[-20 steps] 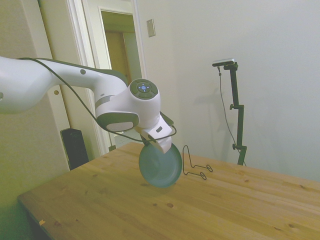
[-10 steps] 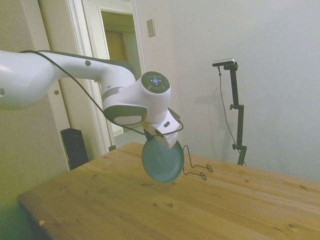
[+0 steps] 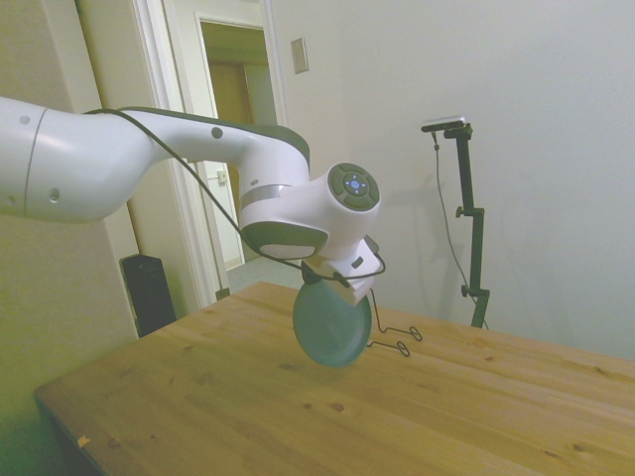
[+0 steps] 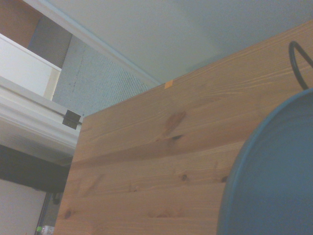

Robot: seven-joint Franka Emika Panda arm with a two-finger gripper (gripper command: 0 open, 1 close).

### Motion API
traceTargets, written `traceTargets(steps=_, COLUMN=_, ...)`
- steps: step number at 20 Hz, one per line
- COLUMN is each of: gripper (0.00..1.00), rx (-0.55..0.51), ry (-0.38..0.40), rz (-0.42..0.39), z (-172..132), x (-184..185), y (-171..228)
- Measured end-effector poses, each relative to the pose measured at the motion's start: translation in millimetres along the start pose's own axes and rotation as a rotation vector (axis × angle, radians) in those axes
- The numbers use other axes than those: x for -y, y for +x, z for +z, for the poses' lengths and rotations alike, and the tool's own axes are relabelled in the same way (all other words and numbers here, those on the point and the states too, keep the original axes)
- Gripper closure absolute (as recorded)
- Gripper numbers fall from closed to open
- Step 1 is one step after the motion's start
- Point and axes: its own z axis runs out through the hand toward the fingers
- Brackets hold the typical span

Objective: Load the plate

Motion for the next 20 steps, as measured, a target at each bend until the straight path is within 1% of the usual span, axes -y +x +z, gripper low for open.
traceTargets(steps=5, gripper=1.00, rx=0.010, ry=0.005, rz=-0.020, z=4.5, x=14.1, y=17.3)
traceTargets(steps=8, gripper=1.00, rx=0.011, ry=0.006, rz=-0.025, z=8.2, x=16.4, y=27.5)
traceTargets(steps=14, gripper=1.00, rx=0.003, ry=0.013, rz=-0.024, z=6.2, x=17.7, y=46.5)
traceTargets(steps=20, gripper=1.00, rx=0.004, ry=0.030, rz=-0.032, z=18.8, x=19.8, y=66.9)
